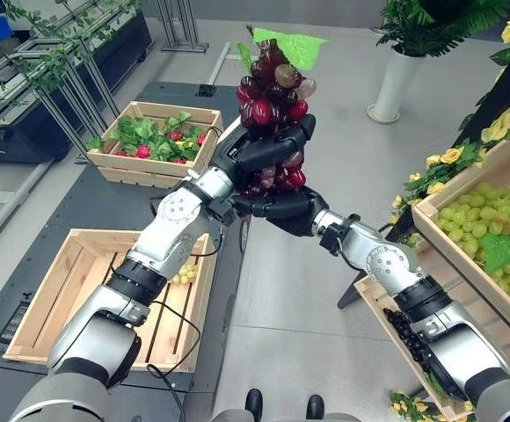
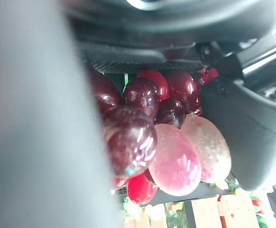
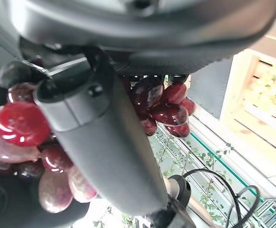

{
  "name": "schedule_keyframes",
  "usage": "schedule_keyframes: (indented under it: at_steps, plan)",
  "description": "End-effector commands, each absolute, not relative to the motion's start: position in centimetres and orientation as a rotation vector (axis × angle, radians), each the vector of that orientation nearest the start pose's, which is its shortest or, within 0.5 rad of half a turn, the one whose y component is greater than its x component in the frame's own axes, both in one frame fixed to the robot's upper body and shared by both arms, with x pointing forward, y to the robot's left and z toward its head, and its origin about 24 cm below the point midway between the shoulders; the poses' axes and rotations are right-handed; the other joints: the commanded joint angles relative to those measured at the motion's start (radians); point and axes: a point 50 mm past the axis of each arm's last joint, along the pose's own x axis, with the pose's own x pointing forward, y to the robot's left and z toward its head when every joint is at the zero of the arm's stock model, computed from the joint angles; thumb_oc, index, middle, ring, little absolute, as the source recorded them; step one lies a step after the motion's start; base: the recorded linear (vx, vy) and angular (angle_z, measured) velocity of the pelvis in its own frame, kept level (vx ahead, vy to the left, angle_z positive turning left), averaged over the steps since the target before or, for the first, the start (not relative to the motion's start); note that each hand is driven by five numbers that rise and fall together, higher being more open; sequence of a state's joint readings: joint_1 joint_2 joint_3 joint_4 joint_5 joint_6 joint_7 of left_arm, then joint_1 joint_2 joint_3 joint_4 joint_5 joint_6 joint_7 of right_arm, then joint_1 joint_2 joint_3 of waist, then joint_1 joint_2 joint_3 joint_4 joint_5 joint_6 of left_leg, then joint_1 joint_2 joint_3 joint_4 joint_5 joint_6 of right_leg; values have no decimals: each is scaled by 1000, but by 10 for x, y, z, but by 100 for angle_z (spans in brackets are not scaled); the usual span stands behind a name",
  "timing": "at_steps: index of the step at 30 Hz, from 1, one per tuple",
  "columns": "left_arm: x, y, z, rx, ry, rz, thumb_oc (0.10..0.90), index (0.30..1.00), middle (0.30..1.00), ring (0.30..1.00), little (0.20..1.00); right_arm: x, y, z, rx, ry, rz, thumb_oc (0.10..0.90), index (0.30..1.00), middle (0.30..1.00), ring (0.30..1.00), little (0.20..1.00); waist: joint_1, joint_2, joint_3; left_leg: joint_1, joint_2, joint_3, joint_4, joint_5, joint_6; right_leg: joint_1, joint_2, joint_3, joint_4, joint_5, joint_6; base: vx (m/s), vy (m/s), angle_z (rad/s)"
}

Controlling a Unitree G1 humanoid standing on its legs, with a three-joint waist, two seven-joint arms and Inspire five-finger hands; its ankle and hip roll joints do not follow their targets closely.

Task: Pick up the fruits from the basket on one side to the basket on the other side

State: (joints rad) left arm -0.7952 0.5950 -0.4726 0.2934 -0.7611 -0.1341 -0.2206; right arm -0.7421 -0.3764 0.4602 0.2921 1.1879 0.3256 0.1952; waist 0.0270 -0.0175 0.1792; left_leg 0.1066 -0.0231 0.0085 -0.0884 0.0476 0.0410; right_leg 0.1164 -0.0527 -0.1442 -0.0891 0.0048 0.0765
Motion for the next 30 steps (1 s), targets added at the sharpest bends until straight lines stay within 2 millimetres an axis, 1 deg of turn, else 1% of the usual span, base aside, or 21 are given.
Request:
schedule_keyframes:
  at_steps: [1, 4, 7, 12, 13, 14, 15, 22, 30]
  plan:
    - [351, 93, 252, 3, -543, -756, 400, 300, 300, 300, 300, 348, -43, 180, 652, 64, 885, 800, 900, 900, 900, 900, 16, 10, -208, -4, -36, -6, 1, -75, -25, -5, 29, -22, 2, -3, -54, 0, 0, 0]
    - [352, 93, 250, 13, -520, -754, 400, 300, 300, 300, 300, 351, -44, 188, 637, 17, 859, 800, 900, 900, 900, 900, 20, 11, -211, -5, -37, -9, 1, -73, -24, -6, 29, -23, 2, -2, -53, 0, 0, 0]
    - [356, 99, 247, 10, -501, -730, 400, 300, 300, 300, 300, 355, -48, 195, 611, -31, 817, 800, 900, 900, 900, 900, 21, 11, -214, -4, -37, -8, 1, -75, -24, -5, 29, -23, 2, -2, -53, 0, 0, 0]
    - [360, 108, 242, 18, -481, -682, 400, 300, 300, 300, 300, 355, -54, 198, 618, -60, 781, 800, 900, 900, 900, 900, 19, 13, -213, -4, -37, -7, 1, -75, -23, -6, 28, -19, 2, -2, -52, 0, 0, 0]
    - [362, 112, 241, 21, -476, -663, 400, 300, 300, 300, 300, 356, -58, 199, 634, -71, 763, 800, 900, 900, 900, 900, 19, 14, -212, -3, -37, -6, 1, -75, -23, -6, 28, -19, 2, -1, -51, 0, 0, 0]
    - [363, 114, 240, 27, -474, -650, 400, 300, 300, 300, 300, 357, -60, 200, 641, -83, 750, 568, 552, 552, 552, 552, 19, 15, -211, -2, -37, -6, 1, -75, -23, -5, 28, -19, 2, 0, -51, 0, 0, 0]
    - [365, 117, 239, 33, -474, -634, 400, 300, 300, 300, 300, 358, -62, 201, 645, -94, 740, 400, 300, 300, 300, 300, 18, 16, -210, -1, -36, -5, 1, -76, -23, -4, 28, -18, 2, 0, -51, 0, 0, 0]
    - [372, 134, 235, 36, -462, -547, 400, 300, 300, 300, 300, 360, -68, 199, 657, -110, 721, 400, 300, 300, 300, 300, 15, 19, -208, 0, -35, -1, 1, -77, -23, -4, 26, -16, 2, -1, -50, 0, 0, 0]
    - [378, 150, 229, 57, -446, -474, 400, 300, 300, 300, 300, 361, -69, 199, 654, -107, 718, 400, 300, 300, 300, 300, 11, 22, -206, 5, -32, 4, 1, -80, -25, -1, 27, -14, 2, -4, -50, 0, 0, 0]
